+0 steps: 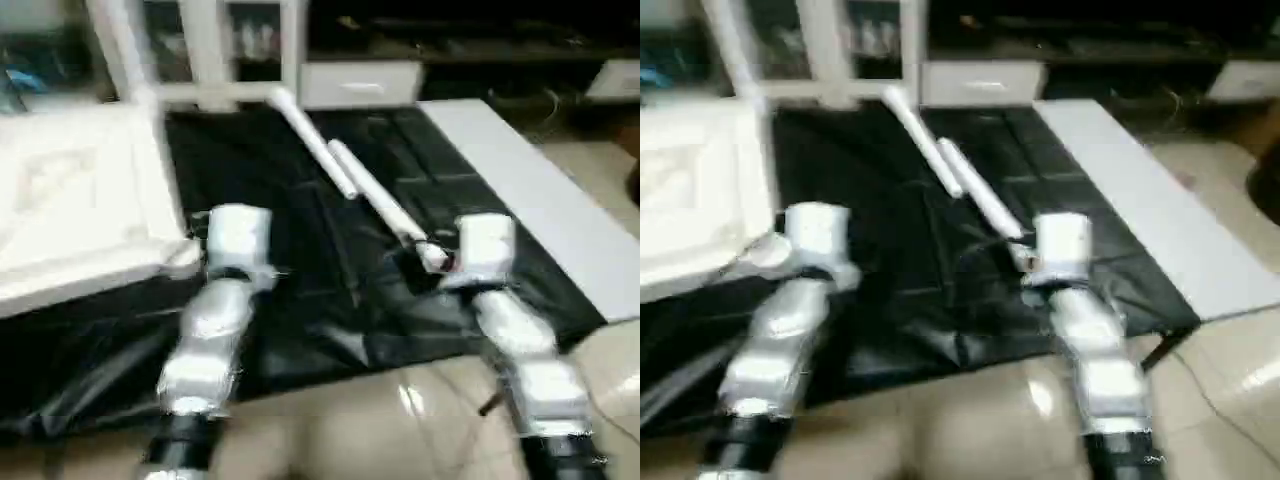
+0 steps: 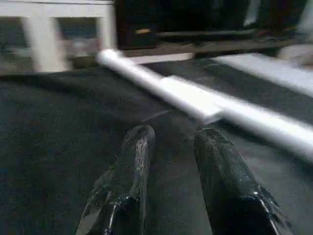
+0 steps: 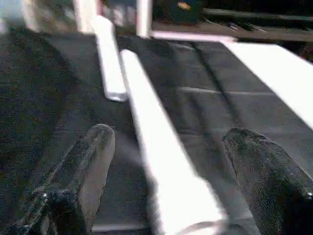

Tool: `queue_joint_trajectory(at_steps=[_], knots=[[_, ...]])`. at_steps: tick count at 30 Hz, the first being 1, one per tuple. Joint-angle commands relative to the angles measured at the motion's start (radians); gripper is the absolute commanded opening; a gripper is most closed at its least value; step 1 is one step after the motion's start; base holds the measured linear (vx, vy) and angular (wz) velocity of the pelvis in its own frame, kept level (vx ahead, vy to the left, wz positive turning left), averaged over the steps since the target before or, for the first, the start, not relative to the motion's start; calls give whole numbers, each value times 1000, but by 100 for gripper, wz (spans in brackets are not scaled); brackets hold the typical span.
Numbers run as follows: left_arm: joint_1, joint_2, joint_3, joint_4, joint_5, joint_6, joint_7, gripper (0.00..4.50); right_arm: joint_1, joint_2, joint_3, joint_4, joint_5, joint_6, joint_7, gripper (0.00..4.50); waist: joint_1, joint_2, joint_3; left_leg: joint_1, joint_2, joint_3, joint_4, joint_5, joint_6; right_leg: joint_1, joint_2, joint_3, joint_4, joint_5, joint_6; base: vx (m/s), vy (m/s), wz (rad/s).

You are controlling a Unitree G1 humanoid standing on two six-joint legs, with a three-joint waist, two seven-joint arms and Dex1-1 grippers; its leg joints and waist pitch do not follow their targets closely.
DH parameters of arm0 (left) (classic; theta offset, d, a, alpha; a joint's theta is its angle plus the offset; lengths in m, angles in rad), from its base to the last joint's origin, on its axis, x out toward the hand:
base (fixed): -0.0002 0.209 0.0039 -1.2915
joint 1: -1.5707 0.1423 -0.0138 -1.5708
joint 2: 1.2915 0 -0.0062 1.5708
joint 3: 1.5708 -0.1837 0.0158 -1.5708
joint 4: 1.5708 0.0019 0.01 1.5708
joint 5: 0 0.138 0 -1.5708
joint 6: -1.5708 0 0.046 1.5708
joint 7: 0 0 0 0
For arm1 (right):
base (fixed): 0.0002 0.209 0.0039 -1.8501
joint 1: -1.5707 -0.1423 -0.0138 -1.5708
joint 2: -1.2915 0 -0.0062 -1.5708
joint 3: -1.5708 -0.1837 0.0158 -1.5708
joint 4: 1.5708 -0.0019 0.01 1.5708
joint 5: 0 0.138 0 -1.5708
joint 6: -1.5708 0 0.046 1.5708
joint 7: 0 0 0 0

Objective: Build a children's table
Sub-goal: Rotate table base

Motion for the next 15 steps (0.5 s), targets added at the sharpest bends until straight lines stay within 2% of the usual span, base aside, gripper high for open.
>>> queue_joint_trajectory(at_steps=[1, 2, 3, 4, 5, 6, 7, 8, 9, 10, 11, 12, 13, 14, 15], knots=[[10, 26, 32, -16, 1, 1, 12, 168, -22, 19, 32, -6, -4, 9, 15, 386, 23, 6, -69, -90, 43, -26, -122, 256, 93, 115, -109, 21, -101, 76, -215, 181, 6, -4], [10, 26, 32, -17, 0, 1, 14, 168, -23, 18, 33, -6, -3, 9, 19, 386, 17, 25, -68, -72, 42, -17, -160, 312, 124, 110, -68, -12, -106, 20, -183, 181, 6, -4], [11, 25, 34, -17, -1, 2, 16, 168, -26, 13, 41, -4, -5, 6, 35, 386, 15, 44, -64, -49, 47, -14, -177, 337, 152, 106, -46, -30, -113, -23, -143, 216, 43, 1], [10, 24, 35, -18, 2, 1, 18, 168, -28, 10, 49, -8, -7, 5, 48, 386, -32, 83, -47, 38, 142, -112, -240, 0, 204, 27, 11, -68, 7, -155, -61, 213, 89, -10], [9, 24, 36, -18, 2, 1, 18, 168, -28, 9, 51, -9, -8, 6, 52, 386, -52, 66, -89, 138, 191, -183, -226, -105, 325, -56, 5, -35, 100, -174, -17, 213, 89, -10], [8, 24, 36, -17, 5, 1, 19, 168, -29, 4, 58, -12, -10, 8, 60, 386, -43, 68, -81, 134, 187, -181, -219, -105, 350, -70, -3, -23, 114, -158, 5, 196, 55, -10], [7, 25, 35, -17, 8, 0, 20, 168, -29, 0, 62, -15, -10, 10, 65, 386, -43, 44, -77, 135, 170, -147, -208, -26, 404, -115, -11, -7, 129, -58, 79, 183, 19, 5], [6, 27, 33, -18, 10, 0, 22, 168, -30, -4, 64, -16, -7, 14, 67, 386, -43, 44, -77, 135, 170, -147, -208, -26, 404, -115, -11, -7, 129, -58, 79, 183, 19, 5], [4, 31, 28, -19, 14, 3, 22, 168, -32, -8, 66, -17, -5, 24, 71, 386, -43, 27, -69, 117, 159, -118, -223, 29, 438, -125, -16, 2, 127, 2, 99, 143, -6, 2], [5, 35, 24, -24, 13, -7, 21, 168, -33, -14, 67, -23, 0, 39, 81, 386, -42, 0, -60, 94, 140, -82, -224, 36, 424, -123, -38, 33, 70, 96, 68, 110, -70, 2], [6, 38, 21, -28, 12, -15, 19, 167, -33, -18, 69, -28, 4, 49, 89, 404, -32, -47, -56, 26, 55, -14, -186, -42, 322, -69, -79, 91, -44, 172, 55, 110, -70, 2], [5, 53, 10, -42, 0, -4, -24, 167, -42, -27, 58, -39, 32, 91, 115, 404, -2, -71, -48, -16, -11, 20, -117, -75, 255, -22, -132, 148, -105, 29, 63, 101, -121, 9], [5, 71, -2, -52, -20, -6, -79, 166, -57, -35, 44, -38, 47, 123, 122, 414, 23, -63, -65, -46, 7, -28, -83, 44, 142, 43, -198, 178, -89, -59, 52, 108, -127, -5], [5, 74, -4, -53, -20, -7, -84, 166, -59, -37, 43, -38, 48, 126, 123, 424, 30, -45, -76, -49, 27, -44, -143, 262, 54, 37, -145, 130, -22, 288, 52, 108, -127, -5], [7, 105, -25, -61, -21, -23, -141, 166, -85, -56, 32, -30, 56, 171, 128, 424, 20, -37, -76, -44, 29, -39, -155, 343, 21, 24, -107, 108, -4, 478, 29, 92, -81, -18]])
